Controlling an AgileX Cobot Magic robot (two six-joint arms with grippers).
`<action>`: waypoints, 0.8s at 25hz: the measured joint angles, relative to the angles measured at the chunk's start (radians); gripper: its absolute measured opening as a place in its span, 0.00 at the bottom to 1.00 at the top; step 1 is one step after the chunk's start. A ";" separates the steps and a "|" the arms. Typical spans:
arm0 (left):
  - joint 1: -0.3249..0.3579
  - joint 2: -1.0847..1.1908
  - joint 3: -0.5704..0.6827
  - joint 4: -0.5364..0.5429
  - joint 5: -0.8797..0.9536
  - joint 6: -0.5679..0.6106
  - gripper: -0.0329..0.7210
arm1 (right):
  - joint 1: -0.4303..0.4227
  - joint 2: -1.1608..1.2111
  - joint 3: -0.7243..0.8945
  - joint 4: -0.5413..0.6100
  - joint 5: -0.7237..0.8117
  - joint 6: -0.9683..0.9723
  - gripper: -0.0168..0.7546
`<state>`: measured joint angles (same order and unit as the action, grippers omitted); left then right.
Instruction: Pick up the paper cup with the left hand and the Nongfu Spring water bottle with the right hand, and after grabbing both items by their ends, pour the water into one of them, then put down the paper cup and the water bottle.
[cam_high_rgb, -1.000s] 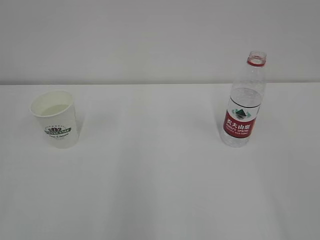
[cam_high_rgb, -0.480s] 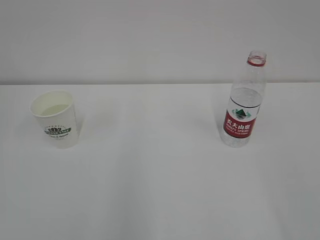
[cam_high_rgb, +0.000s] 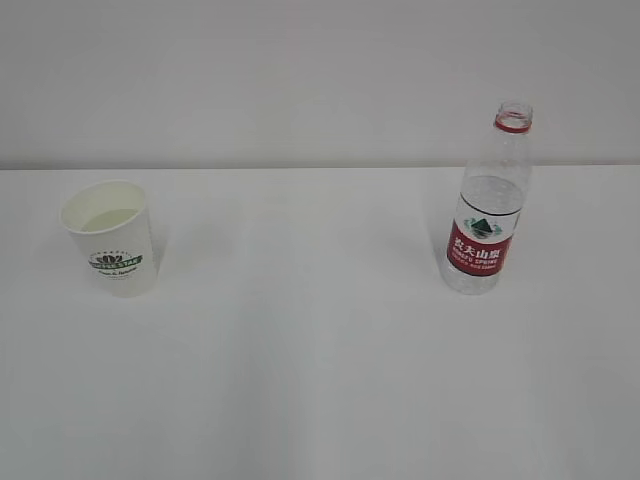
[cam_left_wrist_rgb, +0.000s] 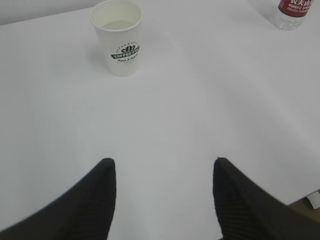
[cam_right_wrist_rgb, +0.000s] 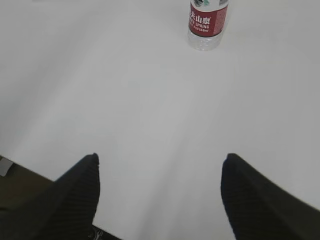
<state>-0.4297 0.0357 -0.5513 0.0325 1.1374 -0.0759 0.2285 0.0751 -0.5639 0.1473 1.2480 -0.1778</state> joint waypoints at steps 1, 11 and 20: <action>0.000 0.000 0.008 0.000 0.000 0.000 0.64 | 0.000 0.000 0.000 0.000 -0.004 0.000 0.76; 0.000 0.000 0.021 -0.002 -0.042 0.002 0.64 | 0.000 0.000 0.050 -0.002 -0.063 0.002 0.76; 0.000 0.000 0.024 -0.002 -0.042 0.002 0.63 | 0.000 0.000 0.069 -0.006 -0.089 0.004 0.76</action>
<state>-0.4297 0.0357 -0.5278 0.0305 1.0959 -0.0742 0.2285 0.0751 -0.4945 0.1414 1.1591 -0.1741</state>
